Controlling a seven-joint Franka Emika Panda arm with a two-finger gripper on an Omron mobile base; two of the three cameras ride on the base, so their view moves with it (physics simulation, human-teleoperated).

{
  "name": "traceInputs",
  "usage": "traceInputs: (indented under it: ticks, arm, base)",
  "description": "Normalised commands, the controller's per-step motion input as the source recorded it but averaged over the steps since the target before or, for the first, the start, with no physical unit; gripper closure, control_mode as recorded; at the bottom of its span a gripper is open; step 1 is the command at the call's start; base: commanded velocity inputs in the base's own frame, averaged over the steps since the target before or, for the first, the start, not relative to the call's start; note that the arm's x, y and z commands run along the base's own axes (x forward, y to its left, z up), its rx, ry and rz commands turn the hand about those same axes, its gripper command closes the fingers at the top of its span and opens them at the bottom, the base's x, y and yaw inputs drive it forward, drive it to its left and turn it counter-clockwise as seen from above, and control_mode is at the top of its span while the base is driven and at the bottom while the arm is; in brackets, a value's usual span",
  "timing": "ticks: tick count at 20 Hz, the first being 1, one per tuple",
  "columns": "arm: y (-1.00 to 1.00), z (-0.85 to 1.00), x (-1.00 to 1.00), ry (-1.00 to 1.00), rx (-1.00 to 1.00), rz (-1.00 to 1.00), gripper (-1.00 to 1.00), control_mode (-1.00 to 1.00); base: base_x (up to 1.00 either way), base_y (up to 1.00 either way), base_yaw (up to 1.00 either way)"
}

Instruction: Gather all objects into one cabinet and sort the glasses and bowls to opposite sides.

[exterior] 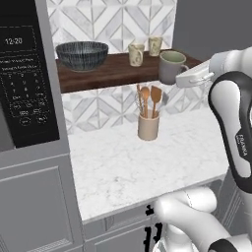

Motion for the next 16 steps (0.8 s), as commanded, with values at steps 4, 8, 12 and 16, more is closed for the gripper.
traceInputs:
  ticks: [4, 8, 12, 16]
  arm:
    - [0.0, 0.0, 0.0, 0.0, 0.0, 0.0, 1.0, 1.0]
    - [0.0, 0.0, 0.0, 0.0, 0.0, 0.0, 1.0, 1.0]
    - [0.0, 0.0, 0.0, 0.0, 0.0, 0.0, 1.0, 1.0]
    - [0.0, 0.0, 0.0, 0.0, 0.0, 0.0, 1.0, 1.0]
  base:
    - [0.79, 0.0, 0.15]
    - [0.75, -0.03, 0.13]
    - [0.56, -0.13, -0.06]
    - [0.68, 0.0, -0.18]
